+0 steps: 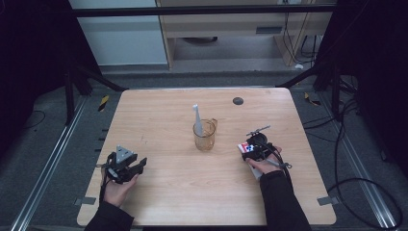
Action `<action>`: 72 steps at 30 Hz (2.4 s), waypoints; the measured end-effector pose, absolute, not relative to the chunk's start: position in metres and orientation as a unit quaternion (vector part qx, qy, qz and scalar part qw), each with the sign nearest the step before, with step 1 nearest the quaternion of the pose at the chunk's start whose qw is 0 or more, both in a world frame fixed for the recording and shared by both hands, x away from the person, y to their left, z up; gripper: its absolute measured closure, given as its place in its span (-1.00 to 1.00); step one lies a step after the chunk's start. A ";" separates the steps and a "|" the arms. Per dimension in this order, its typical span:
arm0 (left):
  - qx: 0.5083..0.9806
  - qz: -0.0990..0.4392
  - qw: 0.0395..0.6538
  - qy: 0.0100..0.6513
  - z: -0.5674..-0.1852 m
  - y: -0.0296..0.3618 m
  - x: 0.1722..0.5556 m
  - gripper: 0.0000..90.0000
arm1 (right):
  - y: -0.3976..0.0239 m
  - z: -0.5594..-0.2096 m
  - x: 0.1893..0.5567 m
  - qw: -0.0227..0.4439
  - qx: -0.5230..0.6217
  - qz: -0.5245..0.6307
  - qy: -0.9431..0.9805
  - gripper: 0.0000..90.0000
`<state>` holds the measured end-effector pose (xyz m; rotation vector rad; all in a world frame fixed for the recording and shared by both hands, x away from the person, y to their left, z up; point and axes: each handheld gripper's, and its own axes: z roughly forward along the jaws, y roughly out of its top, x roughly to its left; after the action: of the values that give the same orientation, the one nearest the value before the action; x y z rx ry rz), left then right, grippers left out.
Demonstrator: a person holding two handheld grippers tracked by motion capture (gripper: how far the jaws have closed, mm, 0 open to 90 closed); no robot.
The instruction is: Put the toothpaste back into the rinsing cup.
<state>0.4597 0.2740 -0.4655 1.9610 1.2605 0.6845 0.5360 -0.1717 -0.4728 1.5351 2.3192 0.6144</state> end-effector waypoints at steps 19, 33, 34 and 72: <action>0.757 0.266 0.347 0.486 -0.465 0.274 0.460 0.24 | -0.169 -0.478 0.540 0.129 0.540 0.199 0.807 -0.07; 0.756 0.266 0.348 0.486 -0.465 0.273 0.459 0.25 | -0.170 -0.464 0.529 0.133 0.520 0.213 0.816 0.52; 0.756 0.265 0.348 0.486 -0.465 0.273 0.459 0.25 | -0.170 -0.462 0.528 0.132 0.520 0.217 0.815 0.52; 0.745 0.271 0.355 0.494 -0.463 0.277 0.458 0.25 | -0.132 -0.375 0.533 0.261 0.465 0.518 0.669 0.53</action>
<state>0.4585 0.2772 -0.4628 1.9261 1.2774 0.7012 0.5329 -0.1325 -0.3755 1.2579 1.8116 1.4024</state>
